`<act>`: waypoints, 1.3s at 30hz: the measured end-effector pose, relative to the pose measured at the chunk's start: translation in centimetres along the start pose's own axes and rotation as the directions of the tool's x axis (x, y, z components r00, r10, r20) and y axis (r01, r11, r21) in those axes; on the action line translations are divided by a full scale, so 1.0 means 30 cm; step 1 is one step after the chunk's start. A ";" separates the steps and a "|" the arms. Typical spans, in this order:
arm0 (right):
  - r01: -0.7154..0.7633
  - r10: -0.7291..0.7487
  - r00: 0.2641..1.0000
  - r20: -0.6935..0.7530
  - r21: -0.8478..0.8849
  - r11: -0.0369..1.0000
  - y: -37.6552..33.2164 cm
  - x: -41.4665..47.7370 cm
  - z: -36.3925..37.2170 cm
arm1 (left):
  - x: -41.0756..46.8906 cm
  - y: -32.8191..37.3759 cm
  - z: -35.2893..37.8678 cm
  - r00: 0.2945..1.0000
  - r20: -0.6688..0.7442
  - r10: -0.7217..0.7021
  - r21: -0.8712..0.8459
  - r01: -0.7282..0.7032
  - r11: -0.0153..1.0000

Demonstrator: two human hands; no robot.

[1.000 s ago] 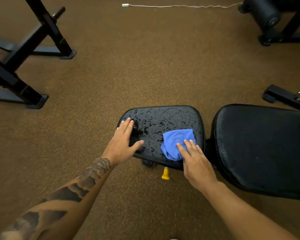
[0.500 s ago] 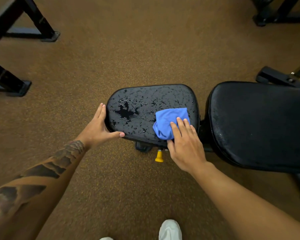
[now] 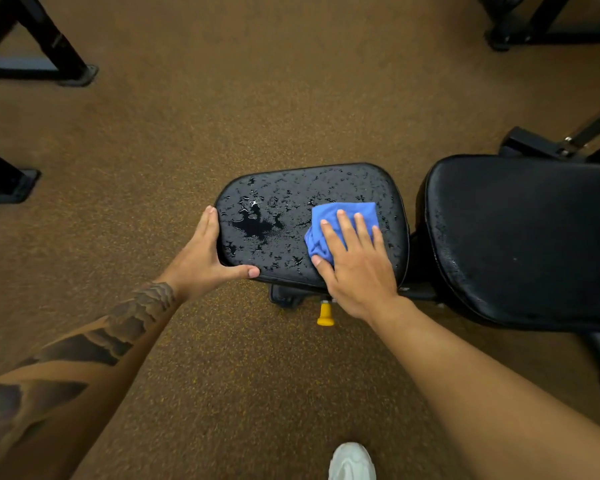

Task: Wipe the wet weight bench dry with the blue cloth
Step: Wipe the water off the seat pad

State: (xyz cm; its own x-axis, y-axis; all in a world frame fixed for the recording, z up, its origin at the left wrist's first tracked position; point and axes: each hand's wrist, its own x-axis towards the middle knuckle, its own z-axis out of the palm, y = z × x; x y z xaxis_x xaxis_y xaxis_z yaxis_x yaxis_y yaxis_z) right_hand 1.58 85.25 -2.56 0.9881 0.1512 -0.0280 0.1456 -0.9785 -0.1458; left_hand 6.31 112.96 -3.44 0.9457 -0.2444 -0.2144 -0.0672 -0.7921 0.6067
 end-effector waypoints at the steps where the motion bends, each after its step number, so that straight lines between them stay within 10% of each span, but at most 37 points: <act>1: -0.001 0.001 1.000 -0.002 0.011 1.000 -0.011 -0.005 0.004 | 0.000 -0.001 0.001 1.000 -0.001 0.000 0.008 0.000 1.000; 7: 0.089 -0.088 0.995 0.042 -0.009 0.996 0.057 -0.199 -0.003 | -0.002 0.001 0.000 1.000 -0.001 -0.009 -0.007 0.009 1.000; 16: -0.205 0.207 0.978 -0.008 0.082 0.975 0.194 0.055 -0.028 | -0.001 0.012 0.001 1.000 -0.001 -0.025 -0.027 0.025 0.999; 27: 0.236 -0.239 0.968 0.082 0.048 0.971 0.021 -0.166 0.008 | -0.010 0.028 -0.006 1.000 0.008 -0.012 -0.031 0.012 0.999; 34: -0.156 0.160 0.987 -0.004 0.198 0.968 0.256 -0.062 -0.021 | -0.006 0.019 -0.008 0.999 0.021 -0.032 -0.020 0.033 0.999; 39: -0.152 0.155 0.987 -0.033 0.085 0.985 0.085 0.137 -0.006 | -0.002 0.010 -0.002 0.999 0.024 -0.041 -0.022 0.042 0.999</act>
State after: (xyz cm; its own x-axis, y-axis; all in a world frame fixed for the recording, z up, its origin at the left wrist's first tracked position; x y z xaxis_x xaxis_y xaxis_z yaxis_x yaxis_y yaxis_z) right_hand 6.02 83.35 -2.88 0.9998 -0.0069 -0.0175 -0.0106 -0.9746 -0.2238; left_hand 6.24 112.79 -3.21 0.9396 -0.2253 -0.2576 -0.0208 -0.7890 0.6140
